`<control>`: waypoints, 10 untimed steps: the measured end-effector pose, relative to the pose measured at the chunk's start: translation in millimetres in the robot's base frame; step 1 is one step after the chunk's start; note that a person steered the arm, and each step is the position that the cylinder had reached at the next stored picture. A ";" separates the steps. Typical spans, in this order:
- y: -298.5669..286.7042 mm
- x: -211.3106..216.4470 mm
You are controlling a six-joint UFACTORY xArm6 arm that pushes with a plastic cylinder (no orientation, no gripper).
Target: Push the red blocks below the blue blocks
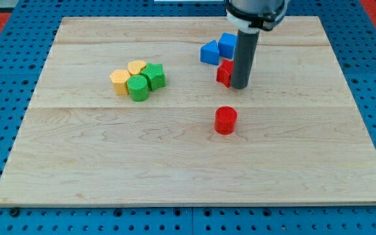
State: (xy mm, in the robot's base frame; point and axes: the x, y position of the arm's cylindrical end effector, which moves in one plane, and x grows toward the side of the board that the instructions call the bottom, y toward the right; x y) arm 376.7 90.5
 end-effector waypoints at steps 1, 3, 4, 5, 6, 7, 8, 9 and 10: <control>2.1 -22.6; 51.8 140.1; 38.8 170.1; 23.5 166.3; 22.5 155.4; 22.8 147.3; 25.4 115.3; 25.4 88.9; 25.4 65.2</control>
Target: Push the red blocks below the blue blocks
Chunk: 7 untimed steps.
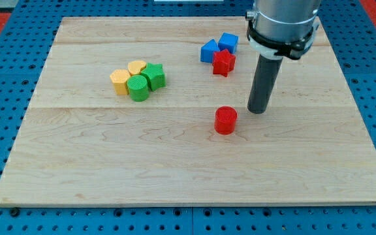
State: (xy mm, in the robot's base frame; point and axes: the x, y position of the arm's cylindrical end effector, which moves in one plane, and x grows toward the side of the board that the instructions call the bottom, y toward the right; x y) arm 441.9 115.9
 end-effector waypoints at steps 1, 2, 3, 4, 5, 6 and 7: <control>0.7 -7.2; 8.8 64.8; -21.8 61.1; -52.1 20.1; -65.2 15.4; -80.4 34.8; -101.0 22.2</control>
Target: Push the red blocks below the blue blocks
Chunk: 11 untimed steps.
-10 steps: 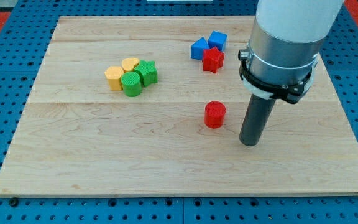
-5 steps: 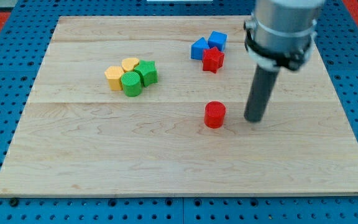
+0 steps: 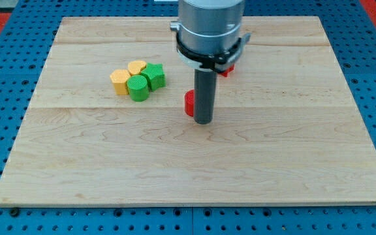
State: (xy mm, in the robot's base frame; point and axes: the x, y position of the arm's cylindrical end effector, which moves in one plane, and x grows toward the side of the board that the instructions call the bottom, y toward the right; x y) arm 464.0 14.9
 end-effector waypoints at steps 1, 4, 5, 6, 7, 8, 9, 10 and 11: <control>-15.8 -38.2; -39.3 -62.3; -36.3 -85.8; -36.2 -114.7; -49.8 -125.9; -41.7 -131.3; -16.9 -131.3; -4.6 -131.3; -25.7 -121.2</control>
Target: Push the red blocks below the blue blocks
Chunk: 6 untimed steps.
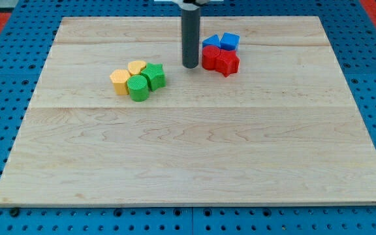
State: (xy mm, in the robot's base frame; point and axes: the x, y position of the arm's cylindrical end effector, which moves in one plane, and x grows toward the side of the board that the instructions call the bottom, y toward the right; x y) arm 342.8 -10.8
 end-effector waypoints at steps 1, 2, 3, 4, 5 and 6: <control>-24.2 1.8; -10.7 15.4; 73.9 48.2; 130.2 48.3; 167.6 48.3; 179.8 48.3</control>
